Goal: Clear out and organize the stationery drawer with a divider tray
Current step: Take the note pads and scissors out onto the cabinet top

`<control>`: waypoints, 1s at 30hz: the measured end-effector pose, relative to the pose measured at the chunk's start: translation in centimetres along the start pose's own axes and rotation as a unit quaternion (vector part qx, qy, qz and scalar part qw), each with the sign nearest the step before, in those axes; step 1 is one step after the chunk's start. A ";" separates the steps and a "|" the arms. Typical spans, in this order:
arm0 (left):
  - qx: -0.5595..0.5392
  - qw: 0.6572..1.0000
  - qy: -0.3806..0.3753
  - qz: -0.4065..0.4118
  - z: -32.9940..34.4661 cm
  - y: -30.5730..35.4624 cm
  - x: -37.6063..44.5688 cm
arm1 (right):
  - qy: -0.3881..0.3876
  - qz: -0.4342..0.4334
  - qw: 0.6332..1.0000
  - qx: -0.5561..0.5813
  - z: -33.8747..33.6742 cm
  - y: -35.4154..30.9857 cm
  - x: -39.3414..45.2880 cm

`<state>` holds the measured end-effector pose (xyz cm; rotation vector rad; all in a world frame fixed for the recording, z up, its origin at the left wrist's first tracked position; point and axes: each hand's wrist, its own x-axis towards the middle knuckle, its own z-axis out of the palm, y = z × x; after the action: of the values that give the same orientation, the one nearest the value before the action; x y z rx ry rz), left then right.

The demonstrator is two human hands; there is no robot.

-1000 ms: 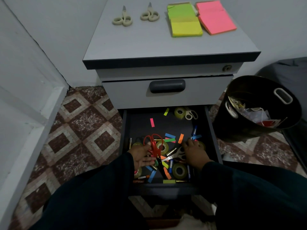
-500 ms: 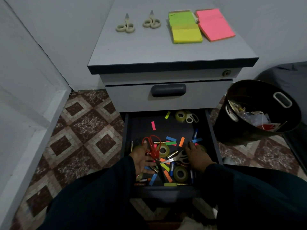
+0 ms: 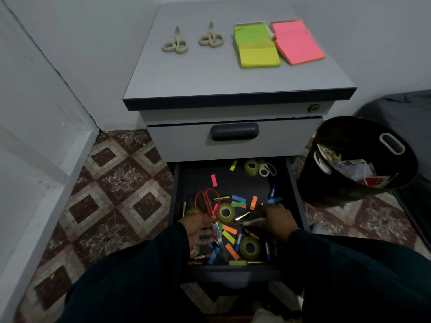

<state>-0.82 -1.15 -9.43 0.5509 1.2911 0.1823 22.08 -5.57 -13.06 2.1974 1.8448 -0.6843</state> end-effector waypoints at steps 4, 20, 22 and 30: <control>0.006 0.999 0.023 0.044 0.4 0.2 -1.0 | 0.017 0.010 0.968 0.251 -2.1 -0.9 -0.9; 0.014 0.988 0.017 0.152 1.4 3.7 -9.0 | 0.032 0.060 0.718 0.693 -9.9 -5.6 -7.1; 0.013 0.986 0.006 0.164 1.8 4.5 -10.3 | 0.018 0.044 0.724 0.688 -11.1 -6.5 -7.9; 0.043 0.978 0.004 0.204 2.3 7.7 -14.6 | 0.026 0.012 0.719 0.695 -16.3 -8.5 -10.3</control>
<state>-1.41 -1.48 7.27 0.8874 1.1861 0.4702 16.25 -5.86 7.20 2.8272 1.2949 -2.6675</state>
